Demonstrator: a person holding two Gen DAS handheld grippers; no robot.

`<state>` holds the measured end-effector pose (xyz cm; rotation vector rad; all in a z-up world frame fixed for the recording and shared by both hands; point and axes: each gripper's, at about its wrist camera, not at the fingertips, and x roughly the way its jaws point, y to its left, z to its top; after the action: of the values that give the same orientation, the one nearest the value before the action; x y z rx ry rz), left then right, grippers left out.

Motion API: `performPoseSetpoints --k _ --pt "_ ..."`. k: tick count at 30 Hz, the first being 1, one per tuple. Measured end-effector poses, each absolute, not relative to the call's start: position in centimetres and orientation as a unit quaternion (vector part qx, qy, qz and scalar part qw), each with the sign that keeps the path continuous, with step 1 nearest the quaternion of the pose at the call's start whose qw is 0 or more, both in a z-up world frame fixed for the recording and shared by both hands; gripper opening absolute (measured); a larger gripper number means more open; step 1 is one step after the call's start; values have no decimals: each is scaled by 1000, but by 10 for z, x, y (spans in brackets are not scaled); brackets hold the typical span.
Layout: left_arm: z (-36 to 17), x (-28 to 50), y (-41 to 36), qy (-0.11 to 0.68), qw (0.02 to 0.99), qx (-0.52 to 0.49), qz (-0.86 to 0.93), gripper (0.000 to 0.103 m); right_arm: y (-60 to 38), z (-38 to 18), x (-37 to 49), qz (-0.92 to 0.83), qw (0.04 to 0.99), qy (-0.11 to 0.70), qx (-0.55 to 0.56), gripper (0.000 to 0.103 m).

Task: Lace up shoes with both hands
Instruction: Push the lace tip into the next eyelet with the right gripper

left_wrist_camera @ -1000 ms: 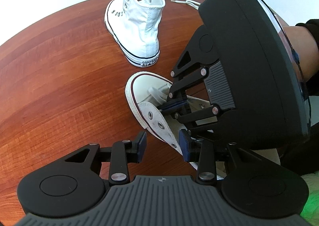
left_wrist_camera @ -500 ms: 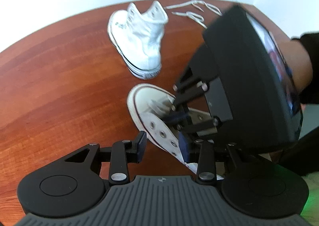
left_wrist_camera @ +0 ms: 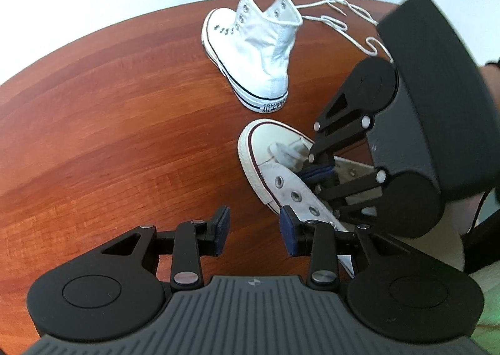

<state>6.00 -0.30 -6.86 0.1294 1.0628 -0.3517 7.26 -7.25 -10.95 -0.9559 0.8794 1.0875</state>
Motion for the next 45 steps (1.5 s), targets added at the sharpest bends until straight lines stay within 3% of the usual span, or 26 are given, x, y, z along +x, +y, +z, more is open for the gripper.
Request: performPoseSetpoints --k 15,28,36,45 --pt "-70 59 -8 493 846 88 -182 38 -66 -103 64 473 665 391 -426 2" --pt "-51 67 -22 484 845 43 -226 38 -69 -92 62 459 677 400 -414 2" --pt "-60 65 -41 502 829 105 -224 39 -69 -86 56 459 676 400 -416 2" --pt "-60 62 -31 504 834 95 -204 39 -66 -86 46 460 665 401 -432 2"
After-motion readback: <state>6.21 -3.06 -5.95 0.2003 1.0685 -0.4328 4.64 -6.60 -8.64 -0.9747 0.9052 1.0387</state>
